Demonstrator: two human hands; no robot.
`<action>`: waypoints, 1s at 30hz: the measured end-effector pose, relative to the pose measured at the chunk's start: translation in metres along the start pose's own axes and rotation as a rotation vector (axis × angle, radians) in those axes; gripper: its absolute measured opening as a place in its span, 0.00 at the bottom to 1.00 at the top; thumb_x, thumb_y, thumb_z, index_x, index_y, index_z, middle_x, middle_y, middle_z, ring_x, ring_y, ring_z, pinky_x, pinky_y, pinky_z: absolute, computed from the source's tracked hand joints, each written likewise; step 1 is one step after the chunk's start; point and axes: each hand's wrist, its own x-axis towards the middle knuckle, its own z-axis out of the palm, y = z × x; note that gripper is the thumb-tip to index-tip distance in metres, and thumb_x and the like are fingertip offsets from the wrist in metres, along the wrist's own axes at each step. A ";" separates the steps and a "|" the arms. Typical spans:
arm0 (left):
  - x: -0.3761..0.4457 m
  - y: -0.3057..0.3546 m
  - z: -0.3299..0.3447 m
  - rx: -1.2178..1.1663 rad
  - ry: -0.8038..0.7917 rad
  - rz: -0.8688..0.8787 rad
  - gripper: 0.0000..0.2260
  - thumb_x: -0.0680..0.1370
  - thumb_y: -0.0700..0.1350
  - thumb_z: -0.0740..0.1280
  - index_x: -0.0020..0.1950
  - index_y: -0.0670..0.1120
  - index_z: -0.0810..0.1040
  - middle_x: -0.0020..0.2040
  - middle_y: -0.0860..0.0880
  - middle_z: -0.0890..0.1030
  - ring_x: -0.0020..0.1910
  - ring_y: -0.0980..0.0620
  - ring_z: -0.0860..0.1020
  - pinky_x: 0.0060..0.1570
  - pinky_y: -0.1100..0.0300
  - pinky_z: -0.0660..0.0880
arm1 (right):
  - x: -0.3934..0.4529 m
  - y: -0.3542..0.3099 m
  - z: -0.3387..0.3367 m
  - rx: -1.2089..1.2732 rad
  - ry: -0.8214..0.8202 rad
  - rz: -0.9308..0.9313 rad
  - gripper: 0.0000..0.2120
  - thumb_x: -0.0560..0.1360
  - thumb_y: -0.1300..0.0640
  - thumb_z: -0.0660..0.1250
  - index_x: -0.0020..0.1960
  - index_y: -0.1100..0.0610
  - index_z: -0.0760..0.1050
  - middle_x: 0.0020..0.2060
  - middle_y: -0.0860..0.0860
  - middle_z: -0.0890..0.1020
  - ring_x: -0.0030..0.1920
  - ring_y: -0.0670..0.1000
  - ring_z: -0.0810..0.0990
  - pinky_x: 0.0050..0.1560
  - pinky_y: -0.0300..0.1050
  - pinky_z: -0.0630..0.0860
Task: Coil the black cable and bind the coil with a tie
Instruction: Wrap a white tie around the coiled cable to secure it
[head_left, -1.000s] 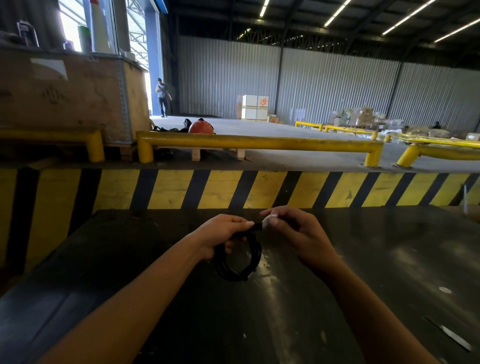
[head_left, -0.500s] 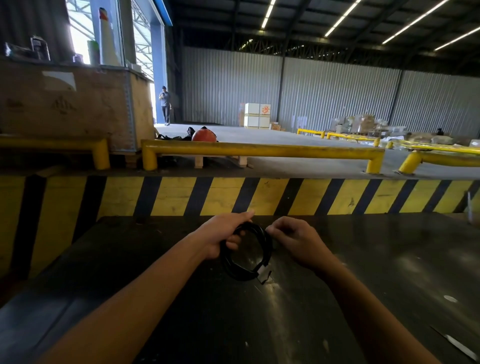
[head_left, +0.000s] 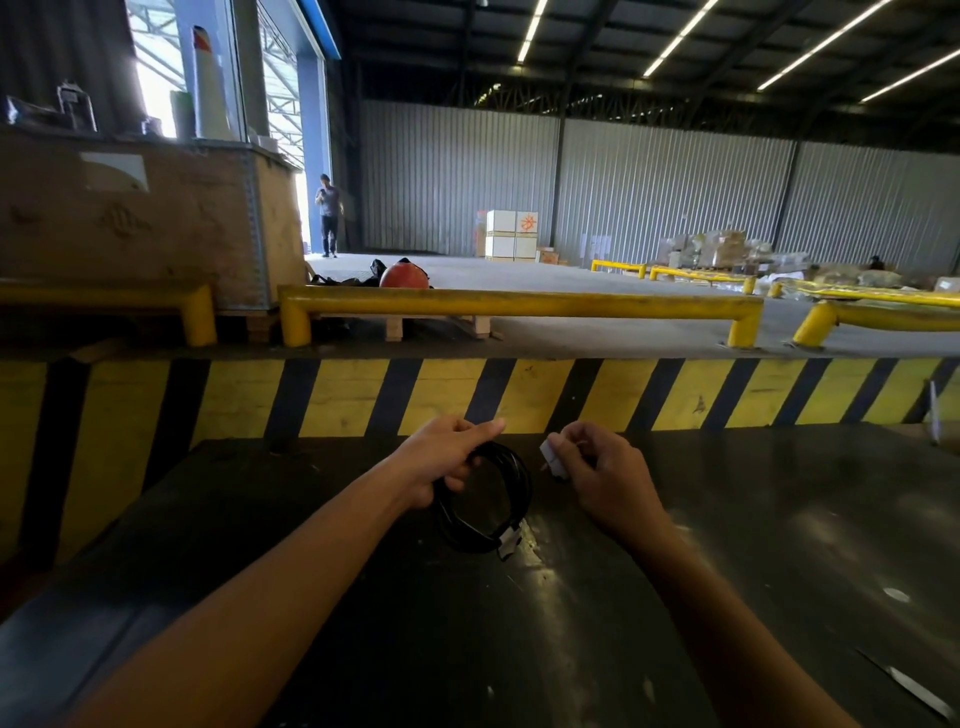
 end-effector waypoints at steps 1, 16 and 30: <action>0.000 -0.001 0.000 0.005 0.002 -0.013 0.19 0.75 0.54 0.68 0.56 0.41 0.74 0.34 0.49 0.76 0.21 0.59 0.67 0.19 0.67 0.64 | 0.000 0.000 0.000 0.048 0.010 0.011 0.05 0.77 0.53 0.61 0.44 0.49 0.73 0.35 0.47 0.81 0.36 0.39 0.80 0.33 0.28 0.73; -0.002 -0.001 0.012 0.053 -0.105 -0.043 0.20 0.74 0.59 0.66 0.54 0.43 0.75 0.31 0.51 0.73 0.22 0.59 0.66 0.19 0.67 0.64 | 0.003 0.001 0.002 0.156 -0.499 0.205 0.04 0.75 0.53 0.65 0.43 0.52 0.75 0.37 0.48 0.79 0.35 0.41 0.77 0.38 0.38 0.72; -0.016 -0.035 0.000 -0.344 -0.312 0.064 0.18 0.73 0.45 0.67 0.62 0.42 0.75 0.52 0.42 0.80 0.53 0.45 0.80 0.50 0.49 0.78 | 0.008 0.007 -0.012 0.160 -0.065 0.155 0.07 0.75 0.56 0.65 0.44 0.60 0.75 0.34 0.50 0.78 0.31 0.39 0.76 0.32 0.32 0.74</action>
